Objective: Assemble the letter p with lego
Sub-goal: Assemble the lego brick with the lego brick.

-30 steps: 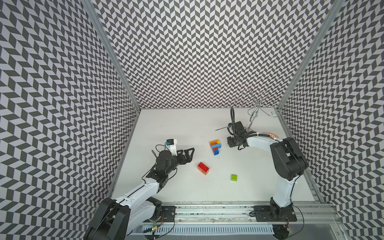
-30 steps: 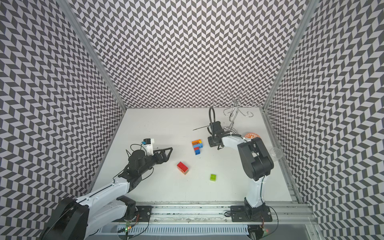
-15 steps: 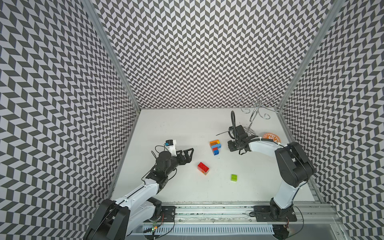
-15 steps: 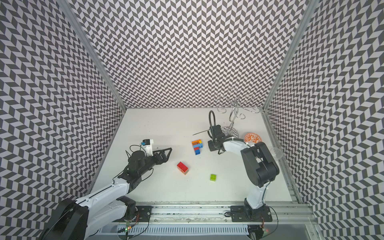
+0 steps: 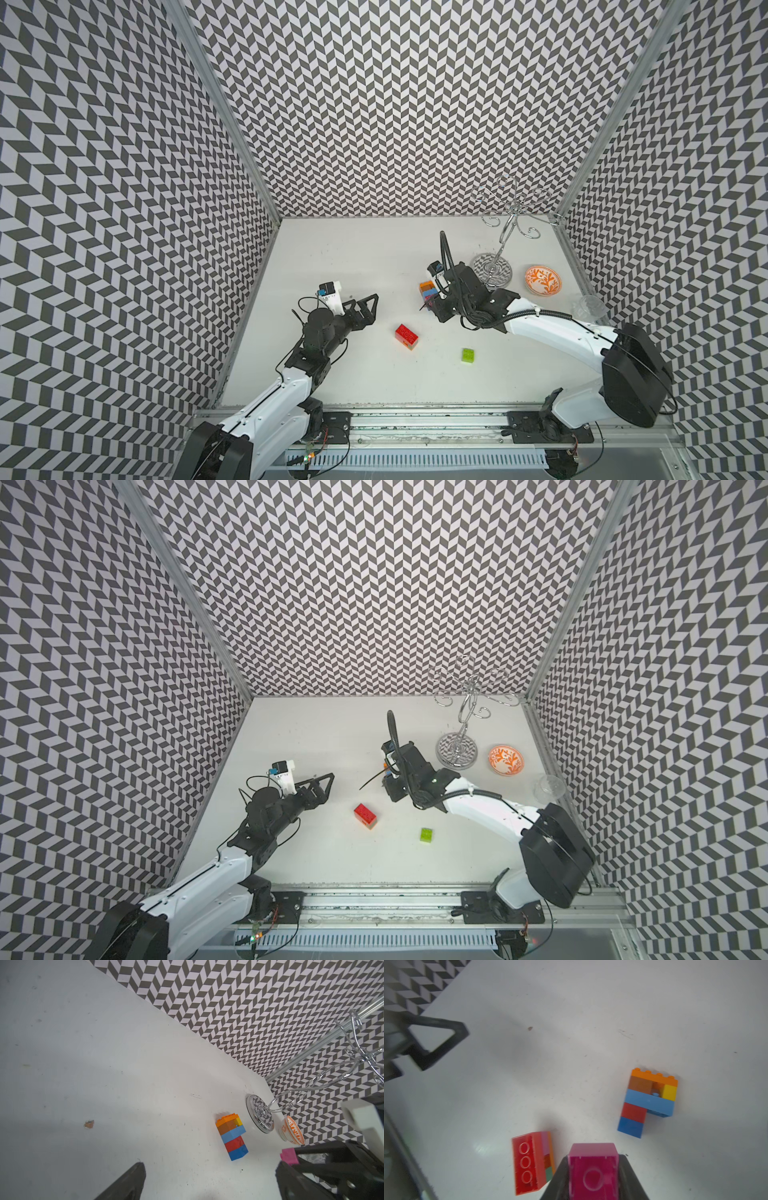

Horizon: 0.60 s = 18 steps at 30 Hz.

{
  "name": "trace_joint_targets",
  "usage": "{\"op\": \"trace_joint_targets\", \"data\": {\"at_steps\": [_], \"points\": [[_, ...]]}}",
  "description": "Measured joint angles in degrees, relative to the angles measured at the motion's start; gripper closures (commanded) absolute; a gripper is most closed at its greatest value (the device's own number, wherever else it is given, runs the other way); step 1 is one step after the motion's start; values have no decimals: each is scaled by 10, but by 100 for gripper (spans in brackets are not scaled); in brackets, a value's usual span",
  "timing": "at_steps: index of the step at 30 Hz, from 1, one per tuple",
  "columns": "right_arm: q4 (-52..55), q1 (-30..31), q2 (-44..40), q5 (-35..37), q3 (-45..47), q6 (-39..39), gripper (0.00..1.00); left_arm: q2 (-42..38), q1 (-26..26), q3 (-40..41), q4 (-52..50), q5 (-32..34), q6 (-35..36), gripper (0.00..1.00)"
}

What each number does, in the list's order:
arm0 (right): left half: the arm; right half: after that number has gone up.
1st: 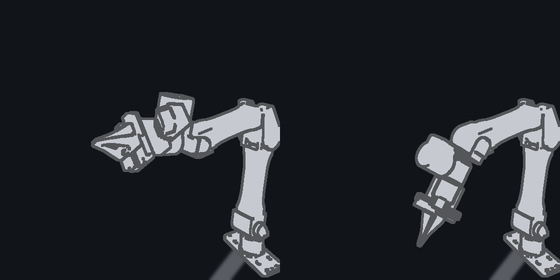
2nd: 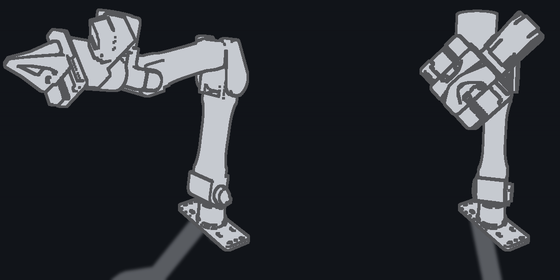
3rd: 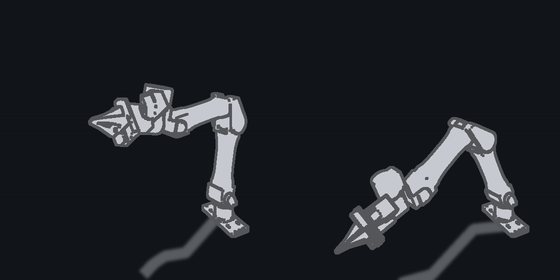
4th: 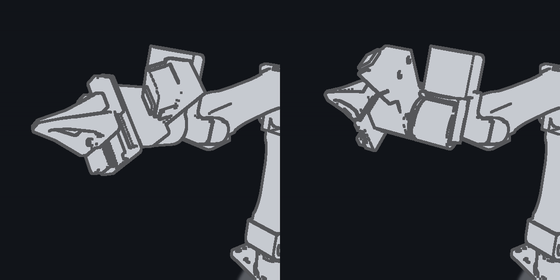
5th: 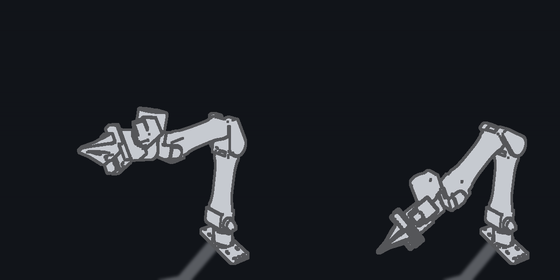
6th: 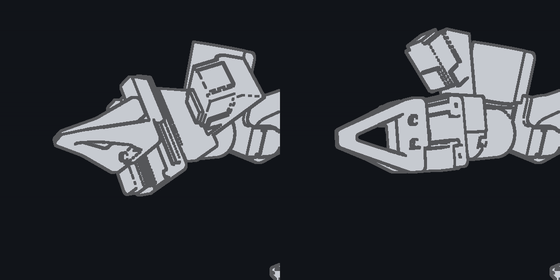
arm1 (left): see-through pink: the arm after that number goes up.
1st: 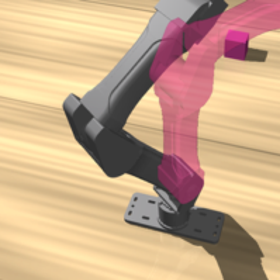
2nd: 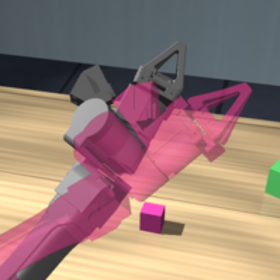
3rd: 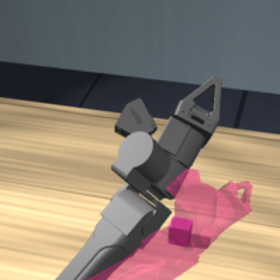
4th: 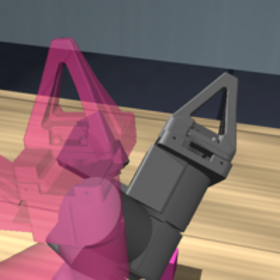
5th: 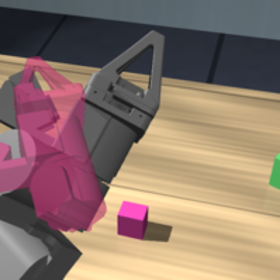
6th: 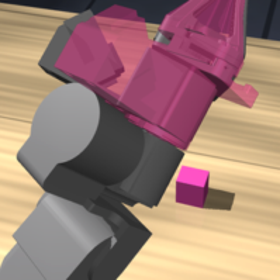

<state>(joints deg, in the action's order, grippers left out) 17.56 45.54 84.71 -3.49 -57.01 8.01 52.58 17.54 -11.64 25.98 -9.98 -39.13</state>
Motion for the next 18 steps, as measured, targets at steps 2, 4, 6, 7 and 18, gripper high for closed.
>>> {"op": "trace_joint_targets", "data": {"at_steps": [2, 4, 6, 7, 18], "points": [[1, 21, 3, -14, -4, 0, 100, 13, -27, 8, 6, -19, -9, 0], [2, 41, 10, -22, -9, 1, 100, 23, -51, 17, 11, -37, -18, 0], [2, 59, 20, -27, -13, 1, 100, 31, -68, 23, 15, -52, -26, 0], [2, 68, 25, -28, -15, 0, 100, 33, -75, 26, 17, -60, -30, 0], [5, 121, 98, -8, -53, 0, 100, 31, -101, 28, 30, -96, -45, 0]]}}
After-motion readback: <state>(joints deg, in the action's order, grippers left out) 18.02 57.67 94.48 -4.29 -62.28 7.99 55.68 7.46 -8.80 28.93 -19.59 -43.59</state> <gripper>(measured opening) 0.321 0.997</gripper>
